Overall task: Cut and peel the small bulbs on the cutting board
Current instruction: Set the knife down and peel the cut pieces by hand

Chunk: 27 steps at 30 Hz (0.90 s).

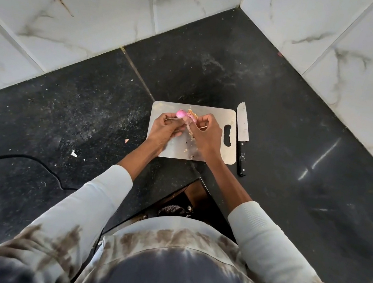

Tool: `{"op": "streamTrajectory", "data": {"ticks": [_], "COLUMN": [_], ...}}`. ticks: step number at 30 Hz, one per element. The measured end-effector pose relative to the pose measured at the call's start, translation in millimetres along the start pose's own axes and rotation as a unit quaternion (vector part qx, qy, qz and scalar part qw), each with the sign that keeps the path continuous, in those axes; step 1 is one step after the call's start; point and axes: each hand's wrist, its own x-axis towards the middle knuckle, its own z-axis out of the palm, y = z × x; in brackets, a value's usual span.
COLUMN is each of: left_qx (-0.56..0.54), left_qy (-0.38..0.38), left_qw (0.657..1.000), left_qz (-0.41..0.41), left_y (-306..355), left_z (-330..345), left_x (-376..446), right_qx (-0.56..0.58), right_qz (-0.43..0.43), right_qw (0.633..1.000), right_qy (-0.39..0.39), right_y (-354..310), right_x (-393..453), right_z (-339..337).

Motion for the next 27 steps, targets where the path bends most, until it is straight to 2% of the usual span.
{"op": "streamTrajectory", "data": {"ticks": [15, 18, 23, 27], "left_qx": [-0.095, -0.075, 0.018, 0.077], "left_qy": [-0.022, -0.02, 0.001, 0.013], "left_qw": [0.993, 0.995, 1.0, 0.997], "left_qz": [-0.066, -0.056, -0.012, 0.026], "left_y": [8.2, 8.9, 9.2, 4.4], "left_z": [-1.7, -3.9, -9.6, -19.6], "left_x": [-1.8, -1.5, 0.6, 5.9], "right_qx": [-0.029, -0.047, -0.09, -0.082], "right_qz": [0.038, 0.038, 0.031, 0.043], "right_qw": [0.999, 0.998, 0.995, 0.995], "right_qy": [0.012, 0.016, 0.03, 0.038], "right_y": [15.0, 21.7, 39.9, 46.6], "right_x": [9.3, 12.4, 17.8, 19.9], "right_z": [-8.7, -15.1, -25.2, -28.8]}}
